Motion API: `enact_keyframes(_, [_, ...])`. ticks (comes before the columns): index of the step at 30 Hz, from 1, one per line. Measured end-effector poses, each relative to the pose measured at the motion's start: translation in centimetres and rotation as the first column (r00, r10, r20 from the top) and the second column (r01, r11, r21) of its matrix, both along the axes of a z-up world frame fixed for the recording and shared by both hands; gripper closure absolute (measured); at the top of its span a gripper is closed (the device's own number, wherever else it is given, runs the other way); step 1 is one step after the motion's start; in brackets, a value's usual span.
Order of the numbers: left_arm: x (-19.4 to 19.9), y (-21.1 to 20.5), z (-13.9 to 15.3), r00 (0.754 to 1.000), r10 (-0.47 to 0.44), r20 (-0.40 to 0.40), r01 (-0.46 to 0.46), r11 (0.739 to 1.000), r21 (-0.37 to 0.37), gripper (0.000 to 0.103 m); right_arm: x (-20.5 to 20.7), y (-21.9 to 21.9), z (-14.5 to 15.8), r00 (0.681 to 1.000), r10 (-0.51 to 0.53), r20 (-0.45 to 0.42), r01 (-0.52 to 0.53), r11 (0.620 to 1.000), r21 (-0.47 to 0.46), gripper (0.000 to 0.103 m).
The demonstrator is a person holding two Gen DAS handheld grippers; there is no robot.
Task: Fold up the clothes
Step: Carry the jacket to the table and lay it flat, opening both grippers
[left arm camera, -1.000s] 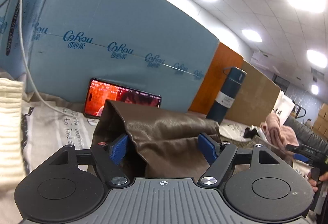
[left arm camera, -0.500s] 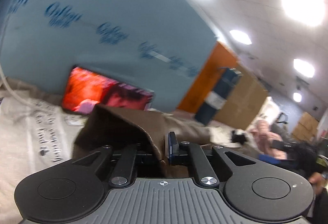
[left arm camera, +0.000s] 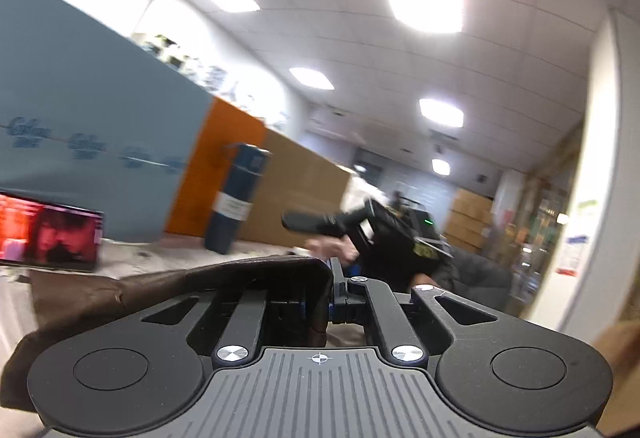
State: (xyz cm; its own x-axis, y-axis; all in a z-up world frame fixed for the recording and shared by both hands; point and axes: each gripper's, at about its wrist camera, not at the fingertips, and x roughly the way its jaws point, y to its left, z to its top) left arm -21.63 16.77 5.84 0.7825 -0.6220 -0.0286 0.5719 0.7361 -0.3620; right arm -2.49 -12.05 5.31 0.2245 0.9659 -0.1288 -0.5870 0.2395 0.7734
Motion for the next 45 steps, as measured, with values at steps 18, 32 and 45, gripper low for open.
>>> enact_keyframes(18, [-8.9,-4.4,1.4,0.932,-0.317,0.173,0.310,0.948,0.069,0.095,-21.1,-11.2,6.3,0.944,-0.168,0.285,0.144,0.984,0.103,0.018])
enact_keyframes(32, [-13.3,-5.3,-5.3,0.945,-0.296,-0.139,0.316,0.937,0.152,0.076,-31.8,-17.2,-1.0,0.960,-0.182,0.214,0.215,0.966,-0.144,0.015])
enact_keyframes(45, [-15.7,-1.1,-5.6,0.954,0.176,-0.242,-0.088,0.938,0.335,0.019,-29.3,-23.2,-0.8,0.868,-0.397,0.298,0.466,0.858,-0.216,0.006])
